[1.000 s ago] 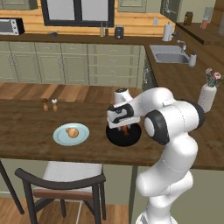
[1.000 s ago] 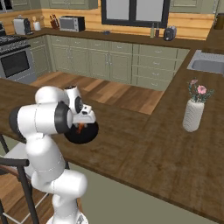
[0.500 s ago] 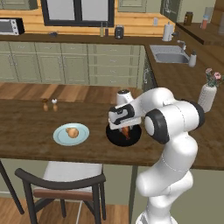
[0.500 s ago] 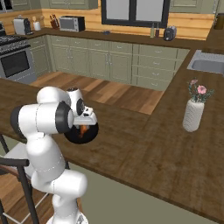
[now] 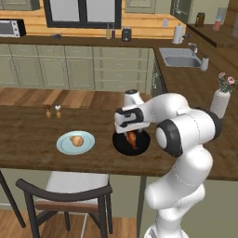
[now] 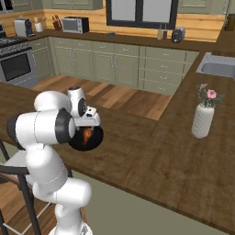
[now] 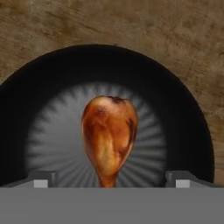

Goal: Pick the chicken drumstick and squash from their plates and place them in the bowl. Then put the bowl in the fridge.

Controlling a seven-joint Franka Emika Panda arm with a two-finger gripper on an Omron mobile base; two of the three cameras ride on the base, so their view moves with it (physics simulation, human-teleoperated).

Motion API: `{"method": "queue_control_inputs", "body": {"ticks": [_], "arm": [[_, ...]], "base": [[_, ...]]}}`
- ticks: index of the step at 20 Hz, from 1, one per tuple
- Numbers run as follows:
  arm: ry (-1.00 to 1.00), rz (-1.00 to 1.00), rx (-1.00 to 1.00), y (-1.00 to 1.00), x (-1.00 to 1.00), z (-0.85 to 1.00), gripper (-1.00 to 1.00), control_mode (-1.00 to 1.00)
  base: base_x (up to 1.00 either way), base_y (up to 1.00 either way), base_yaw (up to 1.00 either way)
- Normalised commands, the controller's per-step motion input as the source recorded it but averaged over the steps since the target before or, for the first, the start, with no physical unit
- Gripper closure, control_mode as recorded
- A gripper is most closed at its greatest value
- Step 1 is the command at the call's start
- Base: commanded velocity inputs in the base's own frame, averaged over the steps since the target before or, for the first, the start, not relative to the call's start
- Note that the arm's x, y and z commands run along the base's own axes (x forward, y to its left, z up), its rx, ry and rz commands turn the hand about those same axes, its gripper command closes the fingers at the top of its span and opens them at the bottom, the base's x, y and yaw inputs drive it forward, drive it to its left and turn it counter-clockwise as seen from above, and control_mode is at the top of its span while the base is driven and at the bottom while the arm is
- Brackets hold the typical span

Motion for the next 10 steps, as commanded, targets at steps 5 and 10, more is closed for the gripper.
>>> {"method": "queue_control_inputs", "body": {"ticks": [5,10], "arm": [[0.0,0.29,0.01,0.5,0.0,0.79,-1.0,-1.0],[0.0,0.3,0.01,0.91,0.23,0.32,-1.0,-1.0]], "base": [[0.0,0.0,0.0],[0.0,0.0,0.0]]}}
